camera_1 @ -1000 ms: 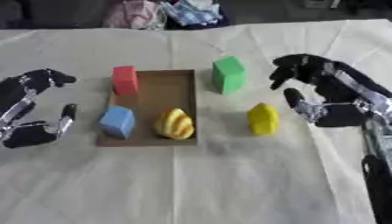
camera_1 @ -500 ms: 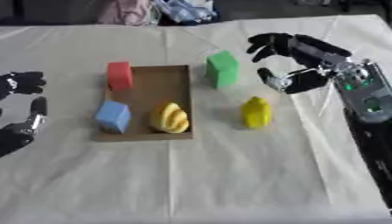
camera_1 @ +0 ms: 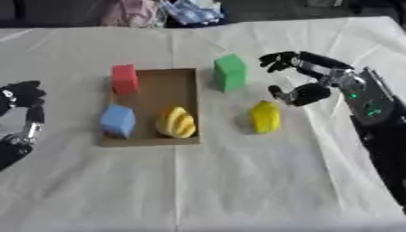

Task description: Pick up objects on the table and place them in the box.

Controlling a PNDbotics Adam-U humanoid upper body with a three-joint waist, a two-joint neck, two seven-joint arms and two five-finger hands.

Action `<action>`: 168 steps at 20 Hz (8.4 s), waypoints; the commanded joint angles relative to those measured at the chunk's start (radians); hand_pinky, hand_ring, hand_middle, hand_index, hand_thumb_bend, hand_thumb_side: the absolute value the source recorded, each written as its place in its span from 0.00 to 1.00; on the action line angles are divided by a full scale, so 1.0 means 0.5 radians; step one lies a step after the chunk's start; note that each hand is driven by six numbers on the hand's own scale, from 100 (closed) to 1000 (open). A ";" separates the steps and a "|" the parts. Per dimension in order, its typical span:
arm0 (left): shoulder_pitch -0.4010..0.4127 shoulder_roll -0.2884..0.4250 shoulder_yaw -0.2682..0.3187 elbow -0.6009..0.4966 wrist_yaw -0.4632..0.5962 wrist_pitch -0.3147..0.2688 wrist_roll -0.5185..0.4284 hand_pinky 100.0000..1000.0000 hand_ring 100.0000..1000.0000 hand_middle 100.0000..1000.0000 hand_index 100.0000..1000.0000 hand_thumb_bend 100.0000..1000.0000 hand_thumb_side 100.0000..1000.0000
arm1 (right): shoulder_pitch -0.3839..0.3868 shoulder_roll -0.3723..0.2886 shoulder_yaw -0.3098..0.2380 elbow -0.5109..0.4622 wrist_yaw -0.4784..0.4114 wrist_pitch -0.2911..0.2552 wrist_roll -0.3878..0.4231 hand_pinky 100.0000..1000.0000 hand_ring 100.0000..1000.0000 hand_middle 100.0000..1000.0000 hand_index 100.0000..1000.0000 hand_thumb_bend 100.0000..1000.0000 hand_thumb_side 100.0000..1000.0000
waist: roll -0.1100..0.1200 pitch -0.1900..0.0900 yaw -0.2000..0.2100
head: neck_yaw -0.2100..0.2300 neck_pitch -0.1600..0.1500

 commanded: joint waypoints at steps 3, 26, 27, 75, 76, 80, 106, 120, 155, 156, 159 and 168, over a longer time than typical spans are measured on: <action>0.011 -0.013 0.018 -0.033 0.010 0.029 -0.027 0.68 0.64 0.64 0.85 0.00 0.66 | -0.030 -0.090 0.044 -0.004 0.175 -0.611 0.564 0.89 0.87 0.89 1.00 0.00 0.46 | -0.041 -0.070 0.006 | -0.006 0.010; 0.027 -0.025 0.005 -0.033 -0.024 0.084 -0.108 0.68 0.64 0.64 0.86 0.00 0.68 | 0.123 -0.286 0.303 -0.232 -0.146 -0.611 0.686 0.89 0.86 0.87 0.98 0.00 0.70 | -0.083 -0.091 0.011 | -0.002 0.010; 0.027 -0.026 0.004 -0.033 -0.023 0.085 -0.111 0.69 0.64 0.64 0.86 0.00 0.68 | 0.128 -0.285 0.316 -0.235 -0.140 -0.611 0.686 0.89 0.86 0.87 0.98 0.00 0.72 | -0.083 -0.092 0.010 | -0.002 0.010; 0.030 -0.052 -0.001 -0.033 -0.048 0.092 -0.138 0.69 0.64 0.64 0.86 0.00 0.67 | 0.107 -0.230 0.280 -0.316 -0.162 -0.611 0.645 0.83 0.73 0.63 0.19 0.00 0.19 | -0.086 -0.098 0.004 | 0.008 0.010; 0.030 -0.051 -0.001 -0.033 -0.047 0.091 -0.138 0.69 0.64 0.64 0.86 0.00 0.67 | 0.097 -0.231 0.270 -0.327 -0.185 -0.611 0.643 0.83 0.72 0.63 0.18 0.00 0.19 | -0.086 -0.099 0.005 | 0.008 0.010; 0.030 -0.053 -0.001 -0.033 -0.042 0.088 -0.140 0.69 0.64 0.64 0.86 0.00 0.67 | 0.024 -0.222 0.216 -0.365 -0.290 -0.611 0.635 0.83 0.73 0.63 0.19 0.00 0.18 | -0.087 -0.104 0.009 | 0.003 0.010; -0.058 -0.090 -0.066 -0.033 0.024 0.061 -0.218 0.69 0.65 0.64 0.86 0.00 0.67 | -0.504 0.626 -0.044 0.228 0.171 -0.611 0.686 0.84 0.75 0.66 0.33 0.00 0.19 | -0.036 -0.080 0.170 | -0.235 0.010; -0.059 -0.106 -0.075 -0.033 0.026 0.065 -0.230 0.69 0.65 0.64 0.86 0.00 0.67 | -0.434 0.813 0.011 0.185 0.638 -0.611 0.686 0.86 0.83 0.79 0.91 0.00 0.24 | -0.025 -0.077 0.161 | -0.272 0.010; -0.041 -0.116 -0.071 -0.033 0.016 0.072 -0.233 0.69 0.65 0.65 0.86 0.00 0.67 | -0.516 0.540 -0.539 0.520 1.608 -0.265 -0.257 0.95 0.99 1.00 1.00 0.00 0.25 | -0.023 -0.082 0.129 | -0.268 0.010; -0.041 -0.116 -0.070 -0.033 0.016 0.072 -0.232 0.69 0.65 0.65 0.86 0.00 0.67 | -0.510 0.547 -0.545 0.536 1.621 -0.250 -0.302 0.95 0.98 1.00 1.00 0.00 0.24 | -0.022 -0.081 0.131 | -0.269 0.010; -0.042 -0.119 -0.070 -0.033 0.017 0.071 -0.232 0.69 0.65 0.65 0.86 0.00 0.67 | -0.496 0.567 -0.561 0.572 1.641 -0.208 -0.423 0.94 0.97 0.98 1.00 0.00 0.23 | -0.019 -0.079 0.138 | -0.275 0.010; -0.046 -0.125 -0.071 -0.033 0.017 0.072 -0.234 0.70 0.65 0.65 0.86 0.00 0.67 | -0.460 0.601 -0.590 0.589 1.614 0.075 -0.648 0.93 0.95 0.94 1.00 0.00 0.16 | -0.018 -0.073 0.148 | -0.291 0.010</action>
